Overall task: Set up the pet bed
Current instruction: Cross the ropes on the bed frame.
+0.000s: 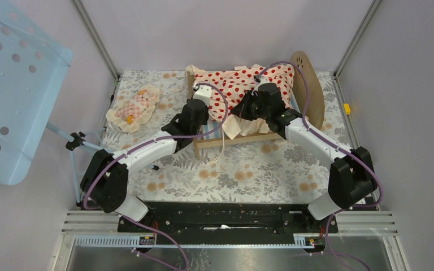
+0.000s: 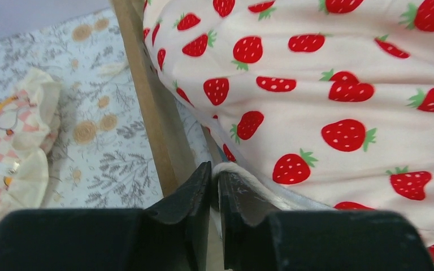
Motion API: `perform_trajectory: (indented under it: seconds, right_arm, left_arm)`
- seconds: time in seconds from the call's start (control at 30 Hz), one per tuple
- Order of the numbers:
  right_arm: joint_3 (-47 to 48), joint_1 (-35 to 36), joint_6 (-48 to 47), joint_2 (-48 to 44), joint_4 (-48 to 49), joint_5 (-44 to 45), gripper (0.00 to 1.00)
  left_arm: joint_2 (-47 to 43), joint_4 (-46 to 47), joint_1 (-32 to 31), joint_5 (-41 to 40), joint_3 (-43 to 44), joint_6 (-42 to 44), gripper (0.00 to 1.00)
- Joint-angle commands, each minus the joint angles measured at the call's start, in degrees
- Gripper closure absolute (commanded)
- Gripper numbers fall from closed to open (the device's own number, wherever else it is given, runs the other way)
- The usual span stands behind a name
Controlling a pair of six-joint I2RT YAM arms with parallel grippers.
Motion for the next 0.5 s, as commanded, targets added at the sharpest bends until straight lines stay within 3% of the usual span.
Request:
perform_trajectory:
  seconds: [0.0, 0.2, 0.47]
  right_arm:
    - [0.0, -0.7, -0.1, 0.5, 0.6, -1.1, 1.00]
    - [0.2, -0.7, 0.4, 1.4, 5.0, -8.4, 1.00]
    - [1.2, 1.5, 10.8, 5.4, 13.1, -15.1, 1.00]
  left_arm:
    - [-1.5, -5.3, 0.5, -1.3, 0.0, -6.5, 0.82]
    - [-3.3, -10.3, 0.5, 0.8, -1.7, -11.9, 0.78]
    - [-6.5, -10.8, 0.5, 0.2, -4.7, -13.7, 0.78]
